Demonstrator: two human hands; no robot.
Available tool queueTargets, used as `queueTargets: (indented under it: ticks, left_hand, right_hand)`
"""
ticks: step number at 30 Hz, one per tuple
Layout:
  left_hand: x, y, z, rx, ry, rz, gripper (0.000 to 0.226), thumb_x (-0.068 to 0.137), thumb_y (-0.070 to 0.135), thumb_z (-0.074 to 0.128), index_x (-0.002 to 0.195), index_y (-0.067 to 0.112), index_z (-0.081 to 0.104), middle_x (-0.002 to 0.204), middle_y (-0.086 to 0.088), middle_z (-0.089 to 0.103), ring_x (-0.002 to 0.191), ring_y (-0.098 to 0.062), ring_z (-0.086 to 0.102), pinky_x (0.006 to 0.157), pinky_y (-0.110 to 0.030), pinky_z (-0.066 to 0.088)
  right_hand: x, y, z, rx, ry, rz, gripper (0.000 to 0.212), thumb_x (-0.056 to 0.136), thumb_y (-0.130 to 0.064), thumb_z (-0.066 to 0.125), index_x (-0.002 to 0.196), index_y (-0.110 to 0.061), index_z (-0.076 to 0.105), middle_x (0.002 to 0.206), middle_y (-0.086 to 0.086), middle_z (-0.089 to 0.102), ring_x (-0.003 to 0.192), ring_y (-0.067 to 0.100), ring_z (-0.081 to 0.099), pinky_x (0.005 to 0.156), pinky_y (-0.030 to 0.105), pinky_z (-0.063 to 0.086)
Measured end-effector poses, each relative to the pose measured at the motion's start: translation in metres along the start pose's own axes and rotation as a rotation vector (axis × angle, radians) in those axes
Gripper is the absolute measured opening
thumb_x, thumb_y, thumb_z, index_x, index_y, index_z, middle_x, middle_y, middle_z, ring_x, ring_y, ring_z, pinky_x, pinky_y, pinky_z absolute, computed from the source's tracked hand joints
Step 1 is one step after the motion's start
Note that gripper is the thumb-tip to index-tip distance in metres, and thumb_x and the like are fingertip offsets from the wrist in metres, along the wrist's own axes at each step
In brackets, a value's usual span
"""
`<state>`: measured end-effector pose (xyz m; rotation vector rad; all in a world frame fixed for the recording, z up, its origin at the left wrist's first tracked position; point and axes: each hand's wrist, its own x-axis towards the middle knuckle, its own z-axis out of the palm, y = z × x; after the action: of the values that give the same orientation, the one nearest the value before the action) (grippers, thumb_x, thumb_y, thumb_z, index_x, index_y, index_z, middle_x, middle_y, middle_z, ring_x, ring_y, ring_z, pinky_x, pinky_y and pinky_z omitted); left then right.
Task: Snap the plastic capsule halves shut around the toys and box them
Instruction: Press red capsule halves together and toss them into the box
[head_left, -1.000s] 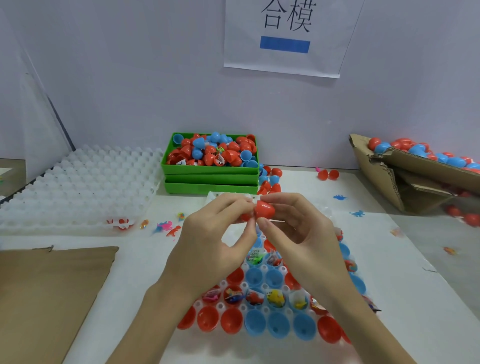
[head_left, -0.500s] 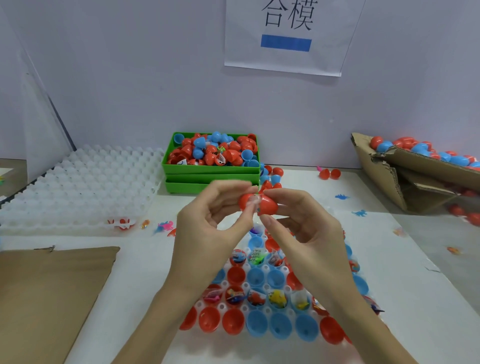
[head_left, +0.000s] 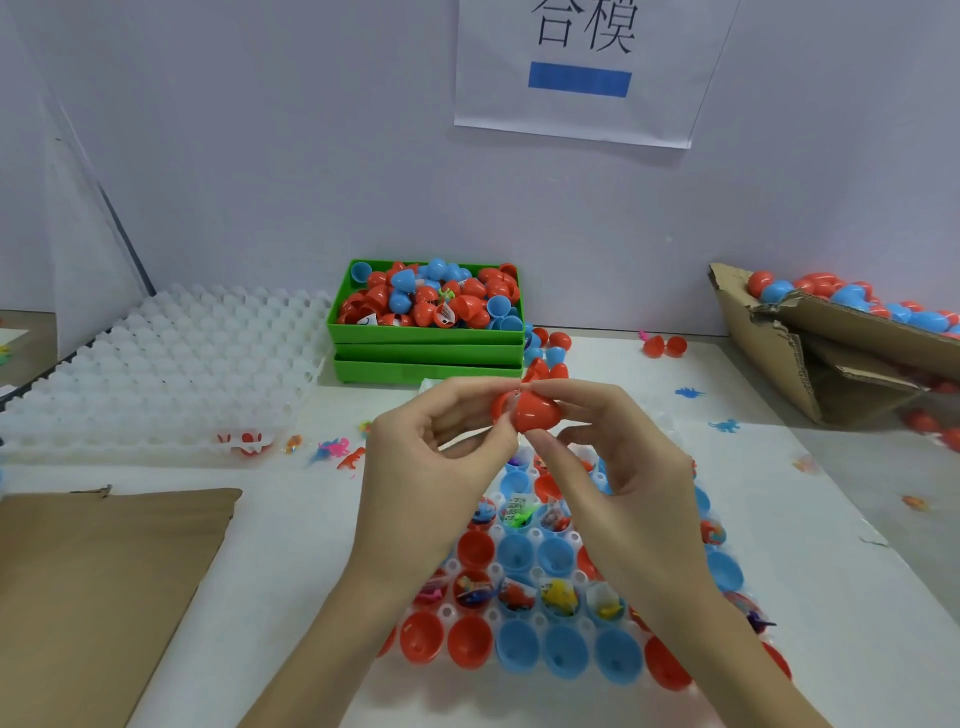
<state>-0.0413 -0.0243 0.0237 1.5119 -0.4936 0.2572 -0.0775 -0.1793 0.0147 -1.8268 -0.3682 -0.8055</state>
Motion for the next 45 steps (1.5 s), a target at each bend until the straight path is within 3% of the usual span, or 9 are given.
queueTargets:
  ticks: [7,11,15,19,23,29,32,35,45]
  left_hand:
    - [0.000,0.001,-0.004,0.046,-0.091,0.083,0.033,0.097,0.005,0.070,0.127,0.018,0.075,0.120,0.011,0.077,0.114,-0.006,0.072,0.092,-0.018,0.057]
    - [0.002,-0.001,-0.007,0.247,-0.158,0.237,0.042,0.097,0.006,0.071,0.137,0.014,0.067,0.129,0.006,0.072,0.122,-0.008,0.068,0.099,-0.025,0.057]
    - [0.005,-0.001,-0.009,0.279,-0.143,0.258,0.039,0.094,0.011,0.074,0.132,0.017,0.067,0.117,0.011,0.075,0.111,-0.001,0.071,0.096,-0.017,0.056]
    - [0.007,0.000,-0.012,0.236,-0.157,0.218,0.021,0.094,0.017,0.075,0.113,0.020,0.067,0.100,0.010,0.076,0.099,-0.006,0.075,0.090,-0.018,0.057]
    - [0.009,0.001,-0.019,0.280,-0.213,0.204,0.013,0.097,0.013,0.073,0.107,0.018,0.066,0.091,0.009,0.073,0.090,-0.012,0.076,0.084,-0.021,0.059]
    - [0.010,-0.001,-0.021,0.324,-0.229,0.206,0.013,0.096,0.016,0.072,0.109,0.018,0.071,0.096,0.010,0.073,0.095,-0.012,0.073,0.082,-0.019,0.058]
    - [0.008,-0.001,-0.018,0.260,-0.217,0.198,0.028,0.092,0.010,0.078,0.116,0.019,0.067,0.099,0.013,0.073,0.097,-0.009,0.074,0.086,-0.018,0.058]
    - [0.008,0.000,-0.017,0.199,-0.206,0.164,0.040,0.088,0.017,0.082,0.125,0.018,0.066,0.103,0.013,0.075,0.099,-0.008,0.075,0.090,-0.020,0.058]
    - [0.006,0.001,-0.013,0.246,-0.110,0.237,0.036,0.085,0.025,0.081,0.118,0.010,0.076,0.105,0.005,0.078,0.097,-0.007,0.076,0.089,-0.021,0.060]
  right_hand:
    - [-0.002,0.000,0.003,0.048,0.052,0.054,0.034,0.094,-0.016,0.073,0.127,-0.023,0.067,0.118,-0.017,0.071,0.112,0.016,0.071,0.089,0.021,0.058]
    - [-0.003,0.001,0.000,0.070,0.025,0.080,0.035,0.096,-0.010,0.072,0.128,-0.025,0.067,0.120,-0.013,0.072,0.114,0.019,0.070,0.091,0.025,0.058]
    - [0.000,0.001,-0.004,0.112,-0.018,0.122,0.032,0.097,-0.008,0.069,0.127,-0.021,0.068,0.120,-0.008,0.074,0.115,0.020,0.070,0.092,0.024,0.058]
    - [-0.002,0.000,-0.001,0.167,0.009,0.172,0.028,0.098,-0.006,0.067,0.124,-0.018,0.069,0.114,-0.008,0.075,0.110,0.017,0.072,0.089,0.021,0.058]
    - [-0.004,-0.003,0.003,0.179,-0.002,0.182,0.028,0.098,-0.009,0.067,0.124,-0.018,0.069,0.112,-0.009,0.075,0.109,0.015,0.072,0.088,0.019,0.058]
    - [-0.005,-0.002,0.004,0.157,-0.060,0.195,0.028,0.099,-0.008,0.067,0.124,-0.020,0.069,0.114,-0.006,0.075,0.110,0.018,0.072,0.091,0.026,0.059]
    - [-0.003,-0.002,0.001,0.147,-0.031,0.187,0.027,0.098,-0.011,0.067,0.123,-0.021,0.069,0.112,-0.009,0.075,0.108,0.016,0.073,0.088,0.022,0.058]
    - [-0.001,-0.003,-0.002,0.151,-0.030,0.174,0.027,0.097,-0.017,0.067,0.124,-0.020,0.069,0.112,-0.010,0.075,0.107,0.014,0.073,0.088,0.020,0.058]
    - [0.002,-0.005,-0.007,0.191,-0.065,0.177,0.031,0.096,-0.011,0.068,0.127,-0.017,0.069,0.116,-0.007,0.076,0.112,0.018,0.072,0.093,0.025,0.058]
